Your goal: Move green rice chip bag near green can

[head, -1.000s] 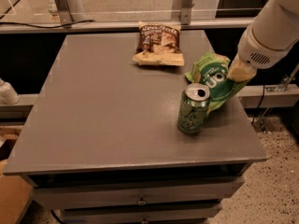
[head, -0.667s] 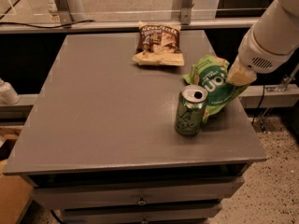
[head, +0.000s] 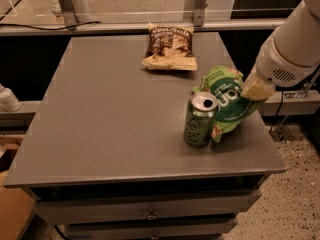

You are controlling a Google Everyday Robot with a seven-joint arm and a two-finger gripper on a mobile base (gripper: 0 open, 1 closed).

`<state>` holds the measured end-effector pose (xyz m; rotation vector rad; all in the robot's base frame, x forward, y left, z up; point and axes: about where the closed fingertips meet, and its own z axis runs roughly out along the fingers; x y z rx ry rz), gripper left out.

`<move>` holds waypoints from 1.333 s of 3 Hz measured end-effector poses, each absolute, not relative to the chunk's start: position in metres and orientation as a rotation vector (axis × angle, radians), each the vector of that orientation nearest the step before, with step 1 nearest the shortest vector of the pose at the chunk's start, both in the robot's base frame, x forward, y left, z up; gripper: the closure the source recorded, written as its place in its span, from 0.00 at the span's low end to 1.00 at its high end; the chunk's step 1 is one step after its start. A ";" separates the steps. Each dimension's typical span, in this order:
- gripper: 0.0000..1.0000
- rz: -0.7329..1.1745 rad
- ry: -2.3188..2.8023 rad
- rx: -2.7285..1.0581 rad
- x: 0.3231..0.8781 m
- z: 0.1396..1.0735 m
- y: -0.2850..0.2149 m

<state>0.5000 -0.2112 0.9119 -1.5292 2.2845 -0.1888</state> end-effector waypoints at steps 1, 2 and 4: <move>1.00 -0.158 2.286 -1.551 0.484 0.913 -0.206; 1.00 -0.106 2.286 -1.573 0.468 0.910 -0.197; 1.00 0.003 2.272 -1.617 0.450 0.894 -0.175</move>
Offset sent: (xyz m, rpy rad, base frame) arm -0.0516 0.0261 -0.0084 0.0623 0.0911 0.0589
